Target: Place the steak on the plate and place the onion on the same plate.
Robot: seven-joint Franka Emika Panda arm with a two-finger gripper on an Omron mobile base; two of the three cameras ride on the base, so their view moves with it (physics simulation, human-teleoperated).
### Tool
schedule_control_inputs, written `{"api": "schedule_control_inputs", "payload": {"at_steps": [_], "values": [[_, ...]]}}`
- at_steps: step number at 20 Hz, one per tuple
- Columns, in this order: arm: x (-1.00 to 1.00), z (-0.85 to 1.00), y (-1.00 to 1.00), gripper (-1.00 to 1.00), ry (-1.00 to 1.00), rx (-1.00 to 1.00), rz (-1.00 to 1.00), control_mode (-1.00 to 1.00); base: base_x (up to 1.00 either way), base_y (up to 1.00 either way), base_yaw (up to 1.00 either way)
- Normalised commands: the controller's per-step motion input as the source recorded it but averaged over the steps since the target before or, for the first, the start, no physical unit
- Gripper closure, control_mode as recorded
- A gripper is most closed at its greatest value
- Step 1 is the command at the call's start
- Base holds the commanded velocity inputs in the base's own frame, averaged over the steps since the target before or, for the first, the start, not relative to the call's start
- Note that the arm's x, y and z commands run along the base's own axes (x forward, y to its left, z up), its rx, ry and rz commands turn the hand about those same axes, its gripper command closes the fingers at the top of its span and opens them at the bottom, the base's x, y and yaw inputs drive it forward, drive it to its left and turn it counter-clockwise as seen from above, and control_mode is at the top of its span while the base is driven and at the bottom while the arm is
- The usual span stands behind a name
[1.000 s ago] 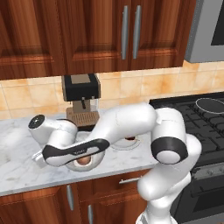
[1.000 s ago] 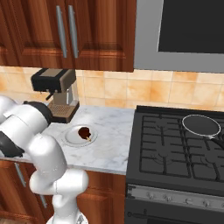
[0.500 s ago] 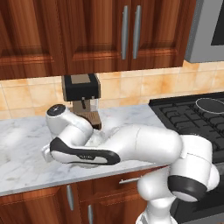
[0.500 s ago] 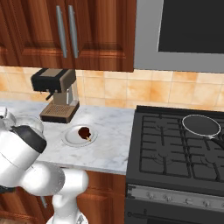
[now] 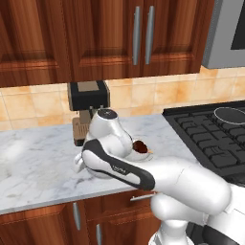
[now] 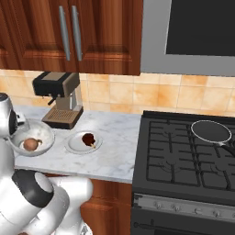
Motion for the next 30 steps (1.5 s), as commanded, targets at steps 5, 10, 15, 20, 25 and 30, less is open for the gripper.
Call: {"api": "schedule_control_inputs", "payload": {"at_steps": [5, 10, 15, 20, 25, 30], "values": [[0.0, 0.26, -0.42, 1.0, 0.03, 0.16, 0.22, -1.0, 0.0, 0.0, 0.0], [0.01, 0.27, -0.32, 1.0, 0.03, 0.12, 0.21, -1.0, 0.0, 0.0, 0.0], [0.06, 0.23, -0.26, 1.0, 0.1, 0.0, 0.15, -1.0, 0.0, 0.0, 0.0], [0.15, 0.09, -0.25, 1.0, 0.06, 0.0, 0.05, -1.0, 0.0, 0.0, 0.0], [0.25, 0.0, -0.2, 1.0, 0.0, 0.0, 0.0, -1.0, 0.0, 0.0, 0.0], [0.29, 0.0, -0.13, 1.0, 0.0, 0.03, 0.08, -1.0, 0.0, 0.0, 0.0]]}}
